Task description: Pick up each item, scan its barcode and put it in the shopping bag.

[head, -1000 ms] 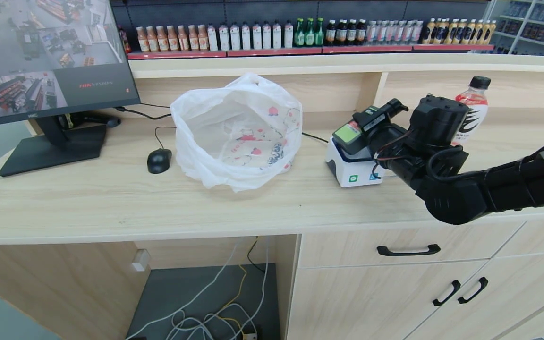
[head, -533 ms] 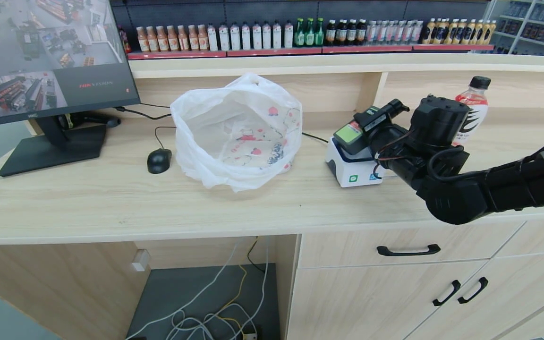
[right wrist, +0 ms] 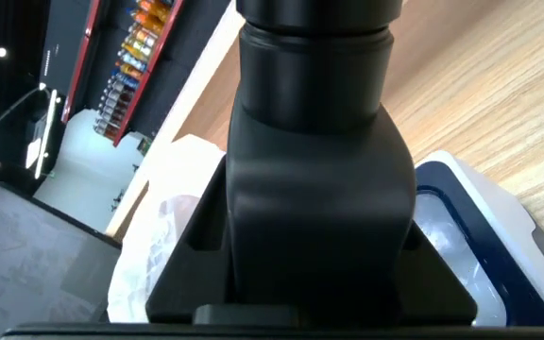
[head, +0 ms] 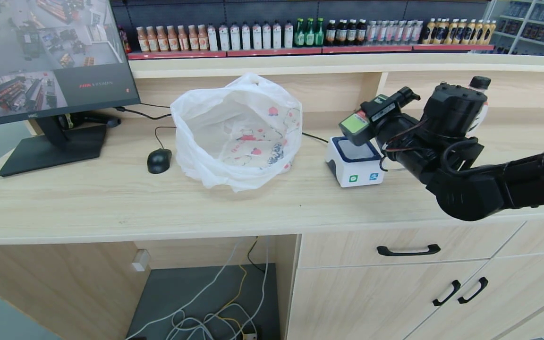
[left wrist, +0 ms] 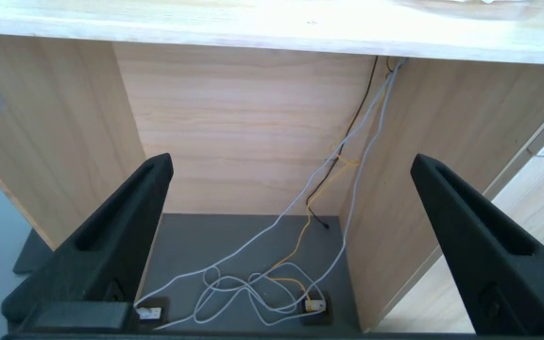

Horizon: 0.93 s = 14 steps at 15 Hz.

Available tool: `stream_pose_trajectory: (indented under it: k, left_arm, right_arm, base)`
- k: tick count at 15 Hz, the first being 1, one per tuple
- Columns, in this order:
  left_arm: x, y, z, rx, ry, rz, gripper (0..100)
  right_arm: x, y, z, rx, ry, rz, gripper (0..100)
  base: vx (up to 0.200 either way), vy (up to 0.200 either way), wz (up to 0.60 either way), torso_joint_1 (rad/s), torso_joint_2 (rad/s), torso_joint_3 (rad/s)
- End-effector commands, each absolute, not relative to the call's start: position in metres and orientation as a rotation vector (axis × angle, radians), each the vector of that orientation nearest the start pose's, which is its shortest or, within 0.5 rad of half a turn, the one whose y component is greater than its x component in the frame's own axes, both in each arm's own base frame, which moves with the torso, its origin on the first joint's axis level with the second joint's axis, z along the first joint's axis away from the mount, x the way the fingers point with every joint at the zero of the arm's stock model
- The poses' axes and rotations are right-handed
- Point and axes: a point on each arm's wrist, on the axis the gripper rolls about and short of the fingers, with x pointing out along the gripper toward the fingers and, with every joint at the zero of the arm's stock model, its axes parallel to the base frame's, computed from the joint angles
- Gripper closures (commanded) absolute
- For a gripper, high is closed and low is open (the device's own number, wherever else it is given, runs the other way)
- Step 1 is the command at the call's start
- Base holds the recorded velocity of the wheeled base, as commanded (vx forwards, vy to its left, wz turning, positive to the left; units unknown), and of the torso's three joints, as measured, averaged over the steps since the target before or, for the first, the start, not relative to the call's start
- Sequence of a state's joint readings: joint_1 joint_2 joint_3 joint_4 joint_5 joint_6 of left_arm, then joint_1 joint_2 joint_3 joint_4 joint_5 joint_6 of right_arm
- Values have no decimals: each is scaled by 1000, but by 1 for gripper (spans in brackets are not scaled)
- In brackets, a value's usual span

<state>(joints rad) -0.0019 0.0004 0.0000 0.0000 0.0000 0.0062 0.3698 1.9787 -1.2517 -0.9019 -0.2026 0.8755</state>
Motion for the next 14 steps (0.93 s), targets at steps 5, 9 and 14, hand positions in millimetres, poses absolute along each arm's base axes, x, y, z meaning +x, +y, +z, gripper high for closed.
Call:
stream_pose_trajectory:
  k: [5,9,14]
  left_arm:
    - [-23,0,75,6,0,-2,0]
    - [-23,0,75,6,0,-2,0]
    - [-23,0,75,6,0,-2,0]
  right_arm:
    - [334,132,260,770,-147,231,100]
    - [310,148,264,608,-231,238,100]
    - [301,145,256,298,-466,202,100]
  base:
    - [0,0,0,0,0,0]
    - [0,0,0,0,0,0]
    - [0,0,0,0,0,0]
